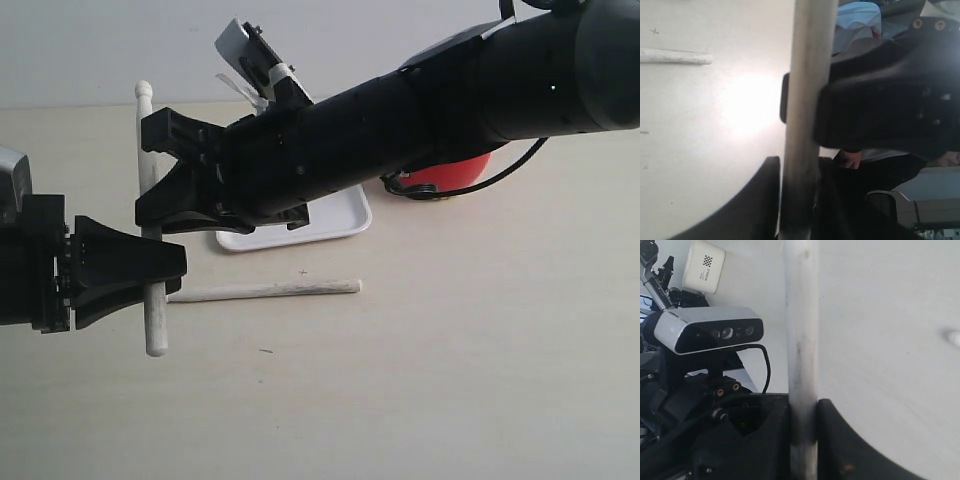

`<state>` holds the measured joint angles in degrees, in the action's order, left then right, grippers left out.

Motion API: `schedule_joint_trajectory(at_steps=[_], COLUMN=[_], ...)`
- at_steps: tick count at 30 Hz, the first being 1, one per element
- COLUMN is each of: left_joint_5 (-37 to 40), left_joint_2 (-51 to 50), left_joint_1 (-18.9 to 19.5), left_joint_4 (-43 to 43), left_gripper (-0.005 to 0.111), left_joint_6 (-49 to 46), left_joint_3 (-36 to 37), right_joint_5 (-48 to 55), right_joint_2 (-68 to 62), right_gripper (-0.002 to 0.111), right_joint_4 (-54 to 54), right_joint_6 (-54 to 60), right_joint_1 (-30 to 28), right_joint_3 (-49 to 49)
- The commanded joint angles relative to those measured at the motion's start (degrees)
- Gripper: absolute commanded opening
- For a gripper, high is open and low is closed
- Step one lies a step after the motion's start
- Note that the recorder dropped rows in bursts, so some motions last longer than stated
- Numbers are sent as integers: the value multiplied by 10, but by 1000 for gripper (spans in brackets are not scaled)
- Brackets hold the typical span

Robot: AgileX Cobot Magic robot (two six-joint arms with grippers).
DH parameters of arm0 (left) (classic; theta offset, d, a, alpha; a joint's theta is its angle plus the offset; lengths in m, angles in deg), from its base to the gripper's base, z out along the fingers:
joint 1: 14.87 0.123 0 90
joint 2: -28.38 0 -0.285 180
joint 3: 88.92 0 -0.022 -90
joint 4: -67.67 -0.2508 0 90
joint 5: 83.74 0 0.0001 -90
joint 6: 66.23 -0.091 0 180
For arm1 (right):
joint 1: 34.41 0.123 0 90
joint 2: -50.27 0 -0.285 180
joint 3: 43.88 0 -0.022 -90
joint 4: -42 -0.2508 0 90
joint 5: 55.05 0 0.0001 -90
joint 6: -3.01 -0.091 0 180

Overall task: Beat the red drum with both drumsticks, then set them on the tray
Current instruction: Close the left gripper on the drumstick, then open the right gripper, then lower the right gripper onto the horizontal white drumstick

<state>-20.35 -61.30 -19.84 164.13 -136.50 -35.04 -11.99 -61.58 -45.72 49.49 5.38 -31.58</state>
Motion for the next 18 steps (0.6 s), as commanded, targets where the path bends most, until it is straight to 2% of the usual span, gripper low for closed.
schedule_joint_trajectory(at_steps=[1, 5, 9, 13, 18], left_joint_5=[0, 1, 1, 1, 1], left_joint_2=[-1, -1, 5, 26, 63], left_joint_1=[-2, -2, 3, 35, 89], left_joint_4=[-1, 1, -3, -46, -173], left_gripper=[1, 0, 0, 0, 0], left_joint_6=[1, 1, 1, 35, 114], left_joint_3=[-4, -4, -6, -11, -20], right_joint_5=[5, 7, 7, 7, 7], right_joint_2=[1, 1, 7, 35, 68], right_gripper=[0, 9, 36, 60, 62], right_joint_4=[-6, -6, -4, 17, 51], right_joint_6=[-2, -2, 12, 14, 14], right_joint_1=[2, 2, -7, -40, -95], right_joint_3=[0, 0, -1, -1, -1])
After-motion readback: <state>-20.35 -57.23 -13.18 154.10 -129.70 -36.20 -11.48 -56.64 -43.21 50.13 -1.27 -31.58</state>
